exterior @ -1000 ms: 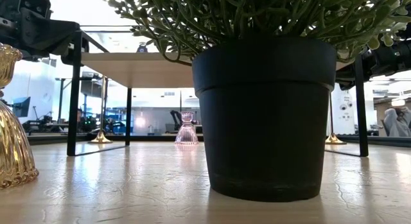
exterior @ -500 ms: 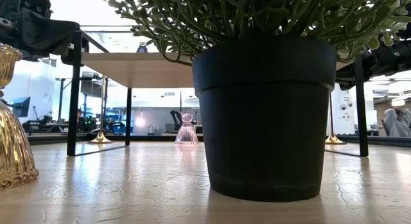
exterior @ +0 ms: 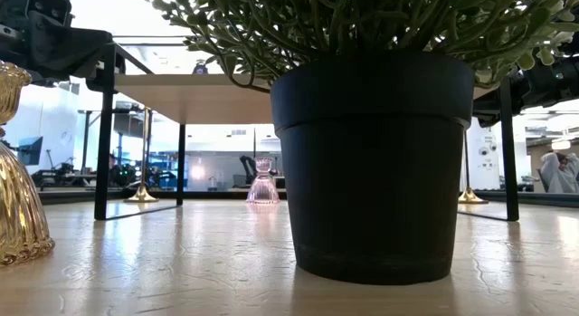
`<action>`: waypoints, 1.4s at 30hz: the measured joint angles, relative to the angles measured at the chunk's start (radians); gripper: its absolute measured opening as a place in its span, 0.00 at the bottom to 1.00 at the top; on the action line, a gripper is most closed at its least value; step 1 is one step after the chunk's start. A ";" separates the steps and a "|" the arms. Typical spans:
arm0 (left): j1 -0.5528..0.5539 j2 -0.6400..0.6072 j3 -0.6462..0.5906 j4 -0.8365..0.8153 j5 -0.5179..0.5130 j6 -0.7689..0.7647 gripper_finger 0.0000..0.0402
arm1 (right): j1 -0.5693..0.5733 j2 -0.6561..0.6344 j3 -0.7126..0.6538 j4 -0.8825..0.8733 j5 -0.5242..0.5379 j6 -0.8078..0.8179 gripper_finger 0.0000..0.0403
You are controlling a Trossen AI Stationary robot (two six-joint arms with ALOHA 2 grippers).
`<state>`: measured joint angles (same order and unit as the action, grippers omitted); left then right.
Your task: Pick & Place candle stick holders
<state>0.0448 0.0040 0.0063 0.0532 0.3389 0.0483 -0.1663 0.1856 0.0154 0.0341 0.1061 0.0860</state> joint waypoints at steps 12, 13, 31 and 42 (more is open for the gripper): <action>0.000 0.000 0.000 0.000 0.000 0.000 0.03 | 0.000 0.000 0.000 0.000 0.000 0.000 0.02; 0.000 0.000 0.000 0.000 0.000 0.000 0.03 | 0.000 0.000 0.000 0.000 0.000 0.000 0.02; 0.000 0.000 0.000 0.000 0.000 0.000 0.03 | 0.000 0.001 0.000 0.022 0.068 -0.058 0.02; 0.000 0.000 0.000 0.000 0.000 0.000 0.03 | 0.000 0.006 0.016 0.461 0.281 -0.289 0.02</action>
<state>0.0452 0.0044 0.0059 0.0532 0.3389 0.0486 -0.1665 0.1919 0.0313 0.4955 0.3874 -0.2026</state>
